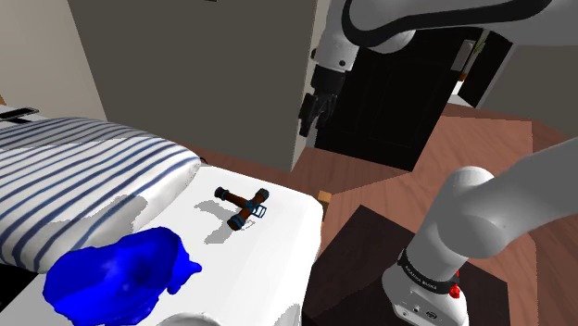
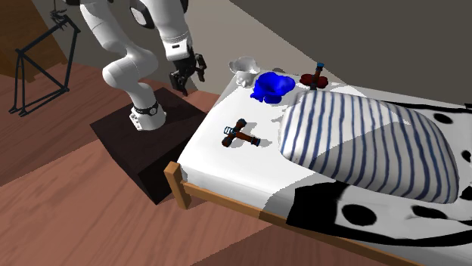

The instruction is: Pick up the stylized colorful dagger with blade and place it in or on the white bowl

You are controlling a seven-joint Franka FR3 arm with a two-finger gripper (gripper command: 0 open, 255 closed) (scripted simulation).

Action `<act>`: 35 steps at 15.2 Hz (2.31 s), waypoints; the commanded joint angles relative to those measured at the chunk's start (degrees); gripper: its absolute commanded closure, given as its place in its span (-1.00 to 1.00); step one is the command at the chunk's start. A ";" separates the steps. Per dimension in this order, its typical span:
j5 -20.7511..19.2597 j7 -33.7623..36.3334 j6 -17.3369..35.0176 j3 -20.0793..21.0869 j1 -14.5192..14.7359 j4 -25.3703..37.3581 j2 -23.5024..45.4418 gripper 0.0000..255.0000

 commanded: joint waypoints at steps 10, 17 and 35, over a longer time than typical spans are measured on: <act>3.43 -3.22 19.27 2.83 3.58 -0.30 19.82 -1.00; 5.05 -5.36 28.86 4.55 5.52 4.34 34.64 -1.00; 6.14 -6.68 38.02 5.95 6.89 7.35 47.00 -1.00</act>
